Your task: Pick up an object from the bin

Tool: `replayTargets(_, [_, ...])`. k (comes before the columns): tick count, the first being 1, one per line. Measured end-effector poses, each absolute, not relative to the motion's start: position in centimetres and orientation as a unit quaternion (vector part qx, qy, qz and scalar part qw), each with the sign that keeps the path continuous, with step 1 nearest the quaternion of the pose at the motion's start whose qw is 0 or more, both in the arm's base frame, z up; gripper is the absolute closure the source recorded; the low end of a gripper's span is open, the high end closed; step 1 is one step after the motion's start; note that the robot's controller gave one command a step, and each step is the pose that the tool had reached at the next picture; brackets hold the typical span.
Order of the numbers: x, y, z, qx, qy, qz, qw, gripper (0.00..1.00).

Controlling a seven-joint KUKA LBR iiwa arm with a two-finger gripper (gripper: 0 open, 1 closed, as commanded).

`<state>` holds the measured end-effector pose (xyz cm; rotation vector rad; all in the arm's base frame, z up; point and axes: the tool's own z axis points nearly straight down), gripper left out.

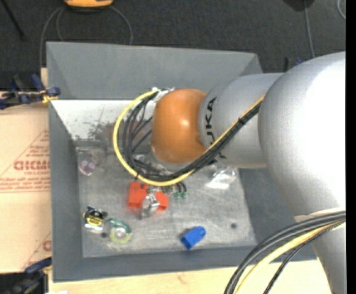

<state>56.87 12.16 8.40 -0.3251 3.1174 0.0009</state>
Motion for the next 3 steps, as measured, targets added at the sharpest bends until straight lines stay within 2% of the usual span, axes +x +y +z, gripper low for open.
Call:
replayTargets(1, [56.8,12.2,8.2,-0.103,0.995,0.001,0.003,1.00])
replayTargets(2, [55.5,12.5,19.1,-0.081,0.997,0.002,0.005,1.00])
replayTargets(3, [55.9,11.1,25.6,-0.176,0.984,-0.001,0.004,1.00])
